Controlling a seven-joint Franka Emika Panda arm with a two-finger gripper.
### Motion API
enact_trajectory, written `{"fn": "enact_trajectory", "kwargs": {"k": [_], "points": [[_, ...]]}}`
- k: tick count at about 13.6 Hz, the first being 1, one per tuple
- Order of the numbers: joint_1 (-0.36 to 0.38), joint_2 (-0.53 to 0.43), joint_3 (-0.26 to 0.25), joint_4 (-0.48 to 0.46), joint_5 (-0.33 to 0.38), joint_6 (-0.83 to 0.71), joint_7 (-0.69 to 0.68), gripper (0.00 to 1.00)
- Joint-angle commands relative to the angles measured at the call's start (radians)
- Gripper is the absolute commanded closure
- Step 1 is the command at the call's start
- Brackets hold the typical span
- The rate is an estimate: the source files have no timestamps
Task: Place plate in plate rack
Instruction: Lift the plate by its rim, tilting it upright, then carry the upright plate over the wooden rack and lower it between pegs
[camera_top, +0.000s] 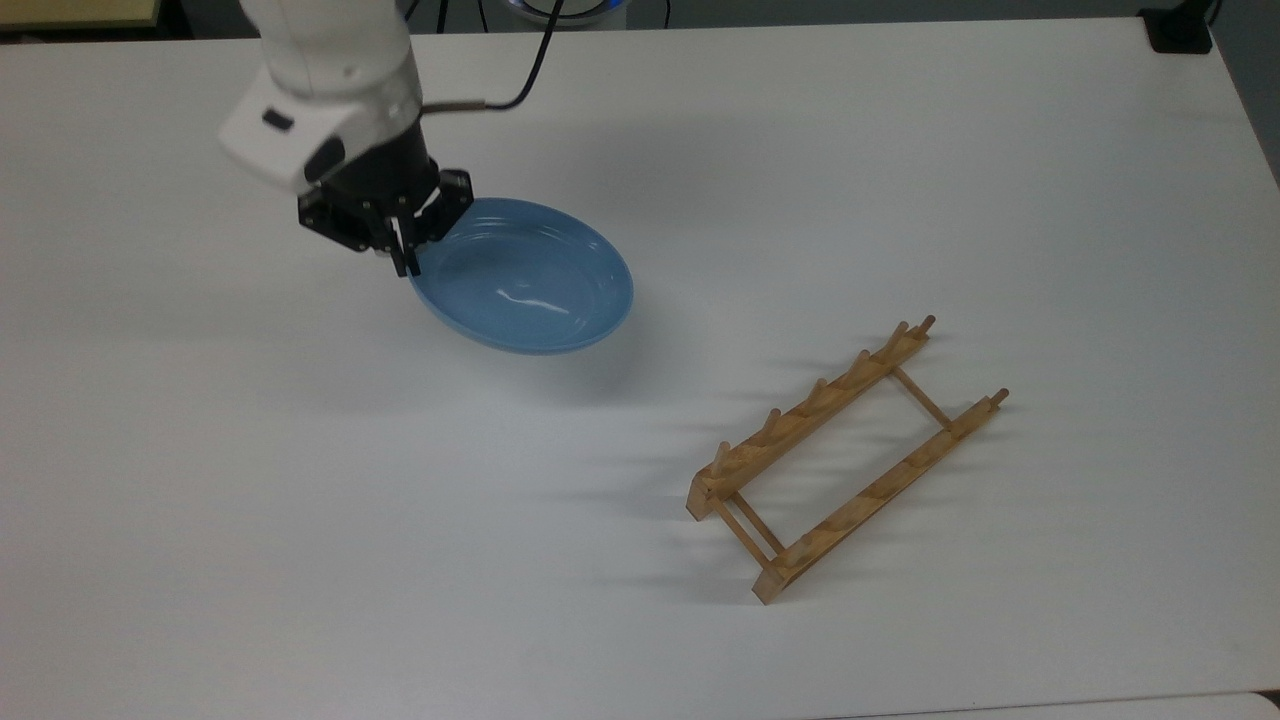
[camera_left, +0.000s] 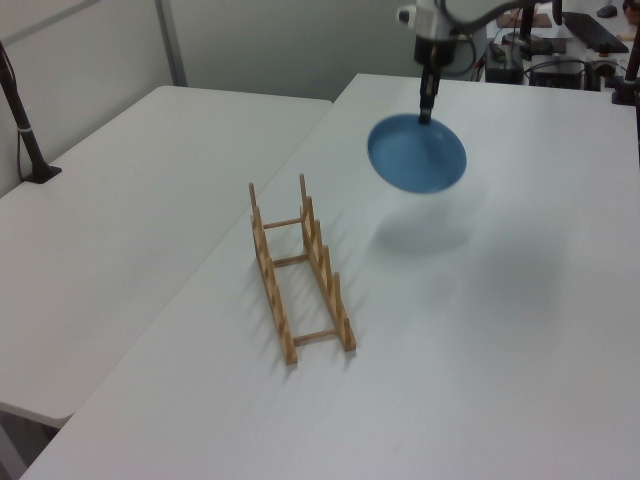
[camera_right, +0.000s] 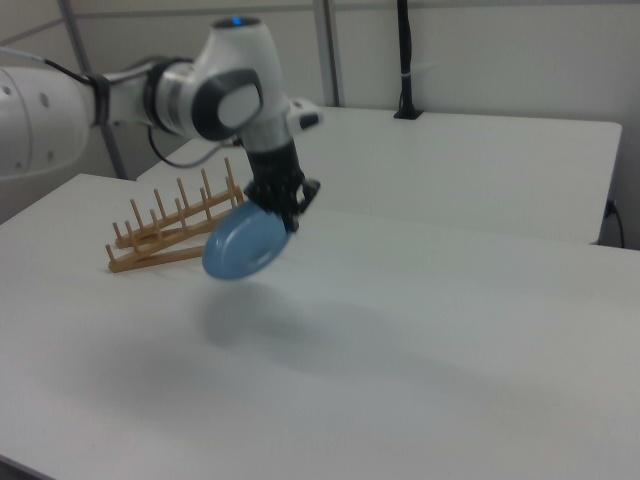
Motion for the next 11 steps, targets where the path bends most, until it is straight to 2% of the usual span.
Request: {"fn": "enact_trajectory", "kwargs": {"k": [1,4,8,9,11], "points": [[0.133,-0.016,-0.061,0.066,-0.082,0.025,0.16,1.0],[0.292,-0.013,-0.124,0.085,-0.198,0.103,0.366,1.0],[0.42,-0.012,-0.128,0.1,-0.56,0.146,0.789,1.0],[0.441,-0.012,-0.128,0.117,-0.618,0.146,0.854,1.0],[0.481,-0.012,-0.128,0.126,-0.683,0.144,0.929,1.0]]}}
